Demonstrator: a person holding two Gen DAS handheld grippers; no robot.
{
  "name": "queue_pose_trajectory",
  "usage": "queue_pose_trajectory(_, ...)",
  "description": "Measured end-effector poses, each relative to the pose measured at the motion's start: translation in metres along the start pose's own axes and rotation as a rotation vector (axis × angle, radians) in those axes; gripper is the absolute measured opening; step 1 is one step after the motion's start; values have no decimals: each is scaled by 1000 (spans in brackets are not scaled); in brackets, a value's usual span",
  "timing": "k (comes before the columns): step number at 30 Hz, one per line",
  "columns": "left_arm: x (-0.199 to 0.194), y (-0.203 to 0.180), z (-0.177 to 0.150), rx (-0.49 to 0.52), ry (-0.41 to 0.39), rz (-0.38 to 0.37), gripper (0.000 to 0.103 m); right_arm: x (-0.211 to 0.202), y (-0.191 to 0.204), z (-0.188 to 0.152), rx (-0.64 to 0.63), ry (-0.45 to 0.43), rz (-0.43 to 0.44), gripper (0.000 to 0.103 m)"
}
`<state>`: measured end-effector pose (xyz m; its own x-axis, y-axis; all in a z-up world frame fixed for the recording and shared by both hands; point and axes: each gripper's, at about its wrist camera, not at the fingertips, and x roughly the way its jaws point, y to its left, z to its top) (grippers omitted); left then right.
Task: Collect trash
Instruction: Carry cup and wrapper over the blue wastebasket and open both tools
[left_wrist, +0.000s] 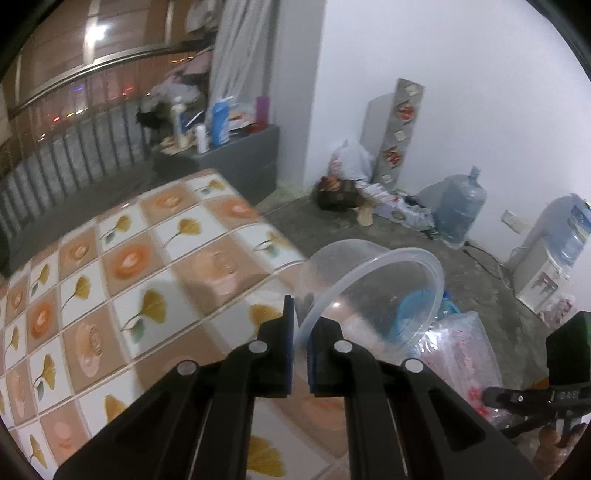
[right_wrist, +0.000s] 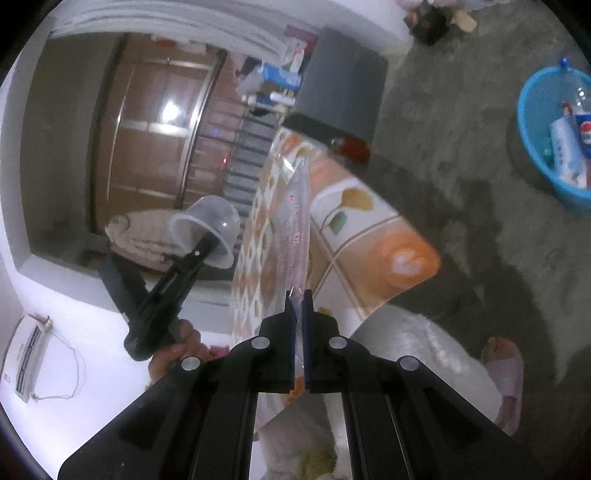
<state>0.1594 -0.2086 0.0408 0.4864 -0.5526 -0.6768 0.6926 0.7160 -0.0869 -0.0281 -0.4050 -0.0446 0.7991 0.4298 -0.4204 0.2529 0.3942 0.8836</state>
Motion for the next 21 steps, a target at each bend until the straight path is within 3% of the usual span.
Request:
queue_pose_trajectory(10,24,-89,19,119,27,-110,5,-67,-39,16,71,-189,-24,2)
queue_pose_trajectory(16,66,-153,26,209,102,-179,5,-107,-69,21,131,-330,-146,2)
queue_pose_trajectory(21,121,-201,23,254,237,-231,6,-124,-98,26,198,-420,-268,2)
